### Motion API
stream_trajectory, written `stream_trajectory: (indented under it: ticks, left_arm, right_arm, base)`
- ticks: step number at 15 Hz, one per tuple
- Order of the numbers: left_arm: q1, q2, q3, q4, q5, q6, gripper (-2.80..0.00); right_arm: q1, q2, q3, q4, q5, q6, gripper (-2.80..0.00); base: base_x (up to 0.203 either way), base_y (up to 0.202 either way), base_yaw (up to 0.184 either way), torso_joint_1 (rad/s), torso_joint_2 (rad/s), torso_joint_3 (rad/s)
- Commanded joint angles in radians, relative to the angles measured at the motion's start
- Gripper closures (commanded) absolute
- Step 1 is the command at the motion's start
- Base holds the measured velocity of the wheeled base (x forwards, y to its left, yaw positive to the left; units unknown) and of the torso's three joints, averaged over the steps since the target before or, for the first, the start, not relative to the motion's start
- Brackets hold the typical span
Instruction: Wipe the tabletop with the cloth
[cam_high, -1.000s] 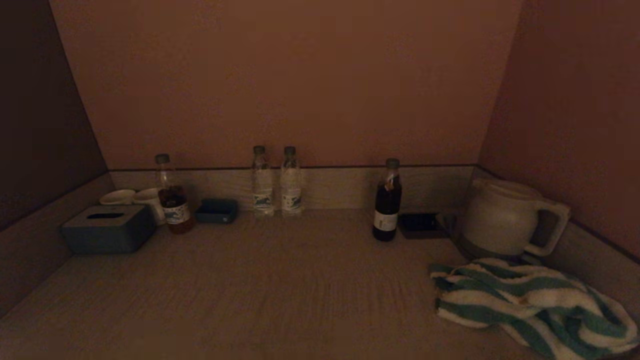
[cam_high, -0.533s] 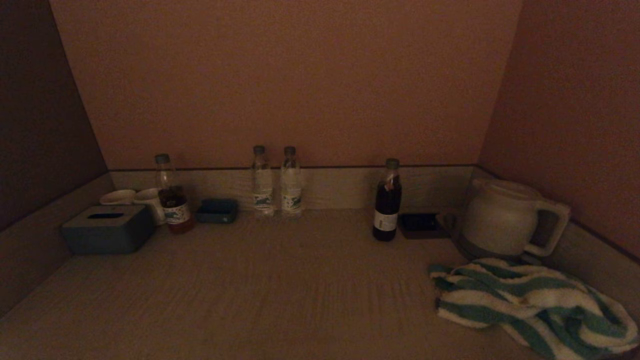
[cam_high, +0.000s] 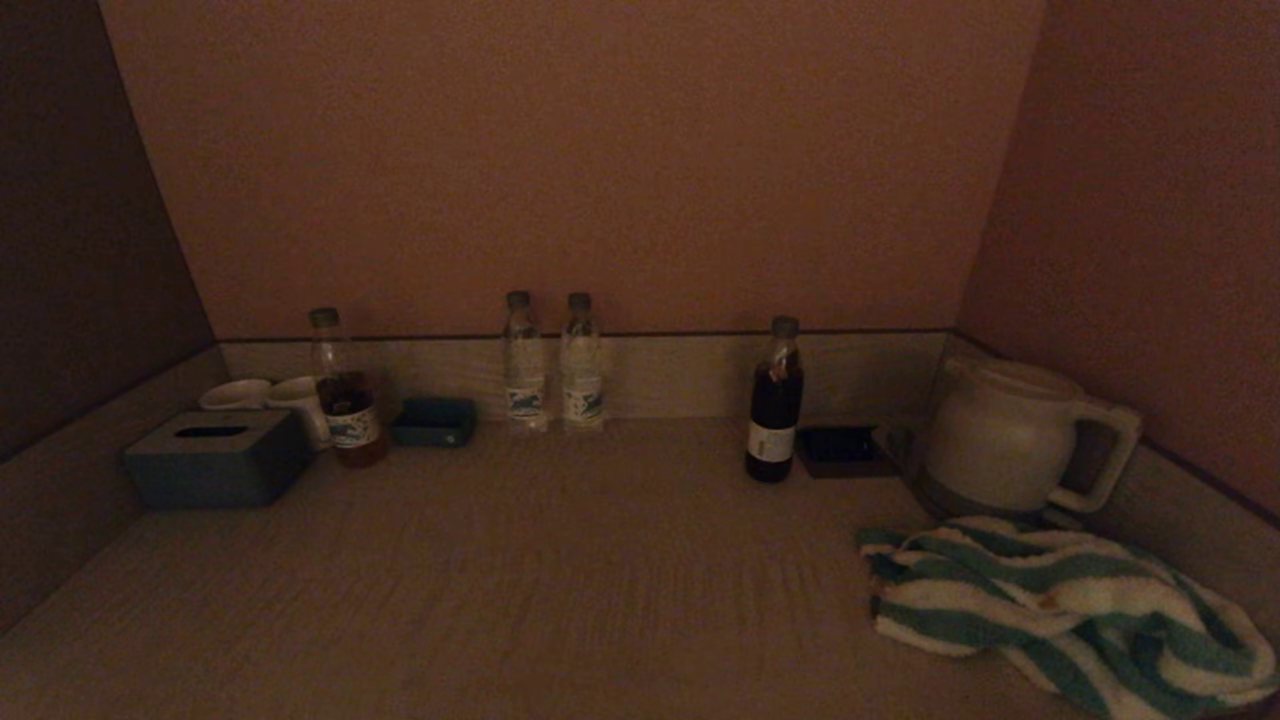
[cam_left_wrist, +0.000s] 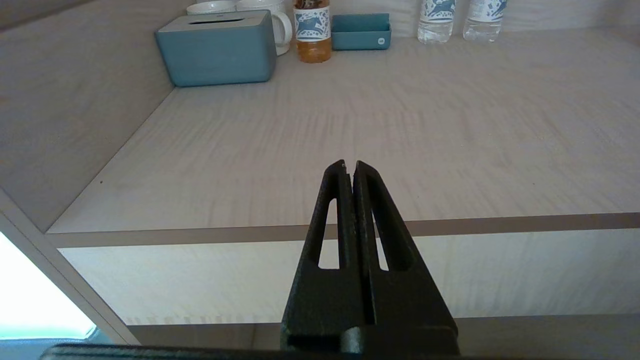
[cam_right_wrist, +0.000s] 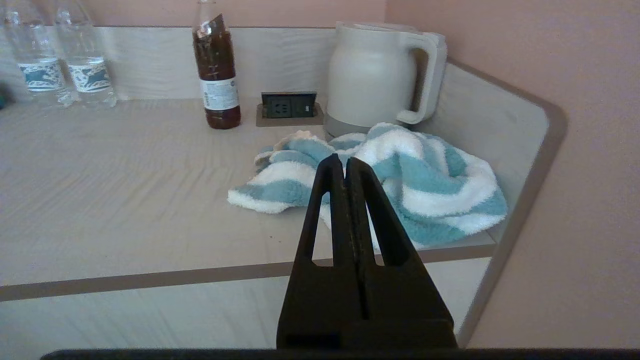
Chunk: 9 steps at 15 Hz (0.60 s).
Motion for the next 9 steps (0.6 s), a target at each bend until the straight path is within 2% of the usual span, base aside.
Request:
stream_trajectory:
  ticks: [1,9]
  left_arm:
    - [-0.001,0.001,0.000,0.000,0.000,0.000,0.00]
    - [0.000,0.001,0.000,0.000,0.000,0.000,0.00]
  right_arm:
    - [0.000,-0.001,0.019,-0.031,0.001,-0.001,0.00]
    - [0.000,0.001,0.049,-0.032,0.001,0.003,0.00]
  base:
    - [0.000,0.000,0.000,0.000,0.00,0.000]
    - [0.000,0.000,0.000,0.000,0.00,0.000]
